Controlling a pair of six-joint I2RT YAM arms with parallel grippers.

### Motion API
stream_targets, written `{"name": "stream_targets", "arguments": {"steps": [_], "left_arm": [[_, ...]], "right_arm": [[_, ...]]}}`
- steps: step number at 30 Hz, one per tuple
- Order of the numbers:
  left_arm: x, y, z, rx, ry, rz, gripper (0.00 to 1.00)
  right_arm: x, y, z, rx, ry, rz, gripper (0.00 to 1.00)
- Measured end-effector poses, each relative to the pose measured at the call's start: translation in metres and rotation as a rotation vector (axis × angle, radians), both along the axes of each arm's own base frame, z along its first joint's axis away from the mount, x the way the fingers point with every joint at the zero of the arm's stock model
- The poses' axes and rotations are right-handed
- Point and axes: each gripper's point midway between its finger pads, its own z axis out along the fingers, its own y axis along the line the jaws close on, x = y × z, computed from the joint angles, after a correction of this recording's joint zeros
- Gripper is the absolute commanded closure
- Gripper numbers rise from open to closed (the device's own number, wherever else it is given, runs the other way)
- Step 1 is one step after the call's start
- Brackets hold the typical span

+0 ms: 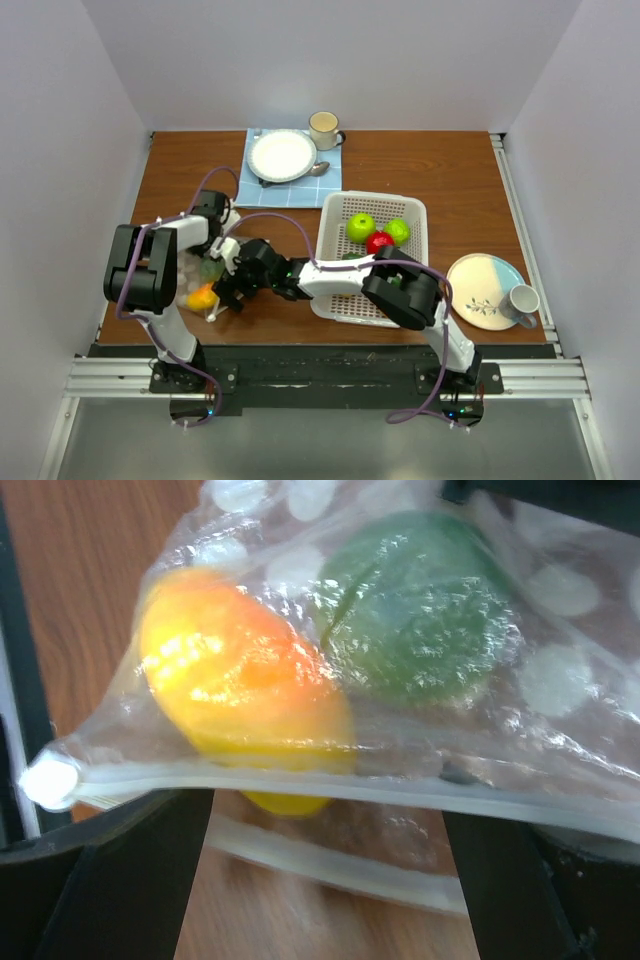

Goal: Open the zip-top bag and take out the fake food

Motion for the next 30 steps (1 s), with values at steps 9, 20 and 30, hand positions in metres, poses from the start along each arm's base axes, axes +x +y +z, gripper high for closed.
{"name": "stream_targets", "arguments": {"steps": [9, 20, 30], "left_arm": [[-0.002, -0.005, 0.0, -0.052, 0.008, 0.015, 1.0], [0.01, 0.02, 0.036, -0.536, 0.001, 0.185, 1.0], [-0.007, -0.018, 0.096, -0.865, 0.008, 0.093, 1.0]], "right_arm": [[-0.017, 0.017, -0.012, 0.085, 0.091, 0.002, 0.93], [0.0, -0.047, -0.02, 0.054, 0.033, -0.219, 0.98], [0.005, -0.054, -0.024, 0.037, 0.028, -0.262, 0.77]]}}
